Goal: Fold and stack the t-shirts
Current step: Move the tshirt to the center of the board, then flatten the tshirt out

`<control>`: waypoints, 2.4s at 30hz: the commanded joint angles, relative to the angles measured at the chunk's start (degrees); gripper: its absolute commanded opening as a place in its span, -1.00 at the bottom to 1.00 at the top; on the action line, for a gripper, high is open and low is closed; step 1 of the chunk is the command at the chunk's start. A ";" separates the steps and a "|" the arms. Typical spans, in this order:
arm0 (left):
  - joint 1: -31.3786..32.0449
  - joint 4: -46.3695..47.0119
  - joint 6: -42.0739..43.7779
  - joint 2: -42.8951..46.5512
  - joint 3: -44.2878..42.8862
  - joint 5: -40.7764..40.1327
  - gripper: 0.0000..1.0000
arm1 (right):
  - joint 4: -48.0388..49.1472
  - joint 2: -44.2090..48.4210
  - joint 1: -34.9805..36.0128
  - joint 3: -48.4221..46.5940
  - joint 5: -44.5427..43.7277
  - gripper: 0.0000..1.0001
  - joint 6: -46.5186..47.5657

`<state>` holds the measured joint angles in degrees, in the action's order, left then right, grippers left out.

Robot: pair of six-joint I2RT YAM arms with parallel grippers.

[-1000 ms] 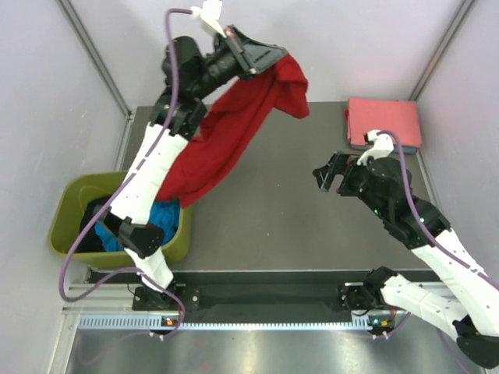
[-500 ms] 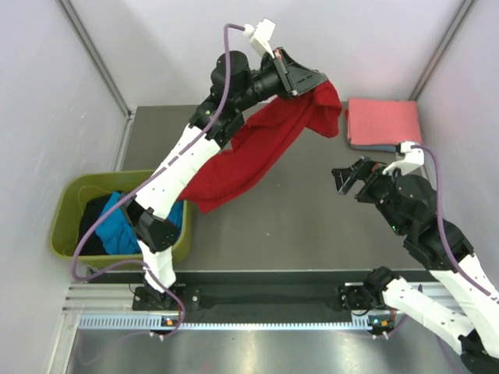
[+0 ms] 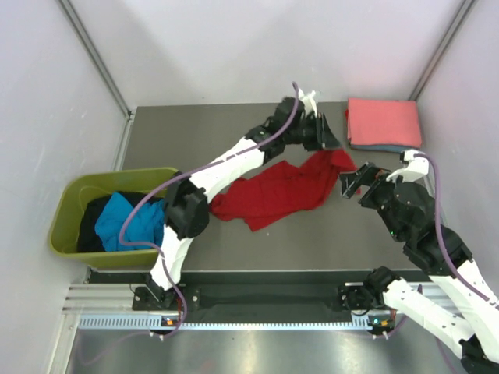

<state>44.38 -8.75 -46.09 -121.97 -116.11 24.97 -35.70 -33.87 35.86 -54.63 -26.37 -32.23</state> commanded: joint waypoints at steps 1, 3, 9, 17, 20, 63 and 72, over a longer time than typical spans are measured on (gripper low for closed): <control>-0.87 -12.92 11.07 -6.05 -8.47 -1.50 -0.23 | -1.03 -0.23 -0.08 1.98 -3.69 1.00 -1.43; -1.49 -23.96 13.90 -8.36 -13.76 -5.52 -0.11 | -1.38 -1.19 -0.17 2.77 -3.95 1.00 -2.40; -1.93 -34.13 17.52 9.59 7.93 -28.10 0.22 | -1.74 -6.81 -1.84 4.00 -4.74 0.99 -2.93; -1.93 -38.54 11.90 25.28 36.20 -36.85 0.25 | 6.78 -18.07 -18.79 7.87 13.34 0.93 0.76; -1.93 -34.77 11.11 26.52 42.71 -33.34 0.25 | 9.42 -21.32 -22.31 9.80 16.52 0.86 -0.11; -11.33 -30.70 30.01 -4.68 -18.09 -47.04 -0.45 | 14.79 -25.72 -28.39 15.43 20.57 0.87 -0.03; -8.44 -35.72 21.75 14.90 16.14 -39.21 0.02 | 13.55 -26.86 -28.56 17.45 20.48 0.85 -1.08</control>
<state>33.08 -41.10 -20.78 -115.18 -110.13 -19.27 -22.50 -59.99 8.05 -36.42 -5.72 -32.73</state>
